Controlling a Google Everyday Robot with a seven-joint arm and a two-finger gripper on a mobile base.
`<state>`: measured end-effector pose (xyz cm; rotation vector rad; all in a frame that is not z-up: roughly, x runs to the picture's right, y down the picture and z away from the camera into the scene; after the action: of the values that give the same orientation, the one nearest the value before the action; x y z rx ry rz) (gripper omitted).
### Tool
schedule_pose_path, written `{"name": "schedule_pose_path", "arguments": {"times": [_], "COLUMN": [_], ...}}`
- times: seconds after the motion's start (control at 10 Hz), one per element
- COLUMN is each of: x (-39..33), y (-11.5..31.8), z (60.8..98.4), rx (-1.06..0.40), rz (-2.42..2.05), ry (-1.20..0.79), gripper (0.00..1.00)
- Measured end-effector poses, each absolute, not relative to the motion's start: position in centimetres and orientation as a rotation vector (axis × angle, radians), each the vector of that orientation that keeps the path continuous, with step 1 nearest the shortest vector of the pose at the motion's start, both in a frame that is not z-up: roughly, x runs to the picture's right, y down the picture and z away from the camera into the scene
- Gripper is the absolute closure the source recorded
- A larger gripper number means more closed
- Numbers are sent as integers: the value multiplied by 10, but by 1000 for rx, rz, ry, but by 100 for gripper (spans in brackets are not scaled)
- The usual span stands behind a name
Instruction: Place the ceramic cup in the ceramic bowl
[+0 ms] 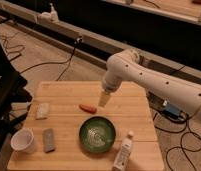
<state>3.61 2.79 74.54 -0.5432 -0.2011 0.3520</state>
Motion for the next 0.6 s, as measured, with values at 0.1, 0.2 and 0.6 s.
{"name": "schedule_pose_path", "arguments": {"times": [0.1, 0.2, 0.6], "x": [36, 36, -5], "y": [28, 28, 14], "z": [745, 746, 752], "rx": [-543, -543, -562], "rz": [352, 353, 402], "ry": [-201, -201, -281], "gripper": [20, 20, 20]}}
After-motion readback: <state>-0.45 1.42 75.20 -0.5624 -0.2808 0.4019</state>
